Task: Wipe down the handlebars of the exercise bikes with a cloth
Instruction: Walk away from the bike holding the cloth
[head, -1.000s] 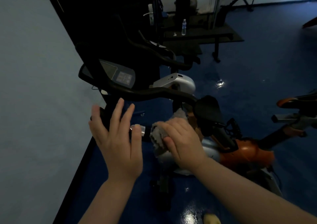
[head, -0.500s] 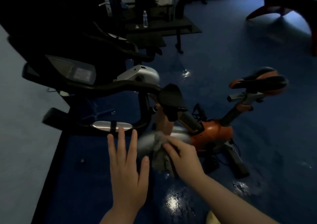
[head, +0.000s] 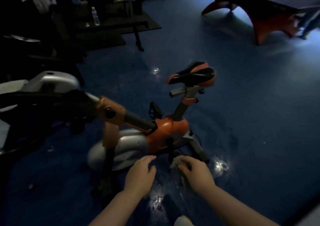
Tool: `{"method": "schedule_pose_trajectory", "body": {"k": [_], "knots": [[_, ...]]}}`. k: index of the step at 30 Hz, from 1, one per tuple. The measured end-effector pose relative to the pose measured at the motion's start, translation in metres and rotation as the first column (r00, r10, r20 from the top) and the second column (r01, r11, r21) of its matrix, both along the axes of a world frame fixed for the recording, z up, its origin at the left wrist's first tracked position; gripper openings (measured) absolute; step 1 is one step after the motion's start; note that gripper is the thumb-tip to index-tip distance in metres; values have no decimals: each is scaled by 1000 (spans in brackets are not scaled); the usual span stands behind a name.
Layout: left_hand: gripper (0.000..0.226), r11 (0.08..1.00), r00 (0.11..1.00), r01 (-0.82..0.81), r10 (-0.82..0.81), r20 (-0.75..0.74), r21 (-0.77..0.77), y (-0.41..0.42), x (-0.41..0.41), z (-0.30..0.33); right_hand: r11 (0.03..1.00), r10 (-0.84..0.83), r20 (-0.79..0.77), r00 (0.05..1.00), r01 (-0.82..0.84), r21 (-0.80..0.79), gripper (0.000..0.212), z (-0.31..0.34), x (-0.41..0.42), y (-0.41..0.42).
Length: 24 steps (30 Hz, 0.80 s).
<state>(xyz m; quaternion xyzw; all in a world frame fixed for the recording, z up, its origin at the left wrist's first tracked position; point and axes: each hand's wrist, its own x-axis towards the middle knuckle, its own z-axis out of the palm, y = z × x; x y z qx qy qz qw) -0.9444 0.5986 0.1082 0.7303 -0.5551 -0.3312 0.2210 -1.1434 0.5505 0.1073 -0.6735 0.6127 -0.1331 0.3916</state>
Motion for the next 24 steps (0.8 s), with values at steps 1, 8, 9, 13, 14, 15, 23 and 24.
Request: {"method": "schedule_pose_trajectory", "body": {"k": [1,8,9,13,14,15,23,24], "knots": [[39,1000,1000,27,-27,3,4,-14,-16,-4,1000,-18,-10,1000,18,12,25,-3,-21,-5],[37,958,968,252,-248,-41,140,-91,-133,-21,969,-223,-75,972,229,91,25,-12,-153,-30],[38,946,960,281,-276,-56,159,-98,-146,-21,963,-247,-81,966,253,87,25,-12,-165,-34],[38,915,938,345,-339,-65,209,-132,-176,-26,949,-302,-89,949,308,66,23,-16,-191,-64],[37,910,937,350,-345,-62,223,-142,-180,-28,948,-304,-85,949,310,66,23,-17,-193,-73],[36,904,934,355,-351,-63,239,-153,-183,-30,950,-298,-83,951,304,75,24,-20,-196,-81],[30,877,913,407,-399,-84,258,-257,-221,-47,946,-302,-114,946,313,88,24,-31,-222,-165],[29,878,913,409,-399,-91,250,-271,-227,-47,943,-314,-127,941,324,70,23,-29,-228,-178]]}}
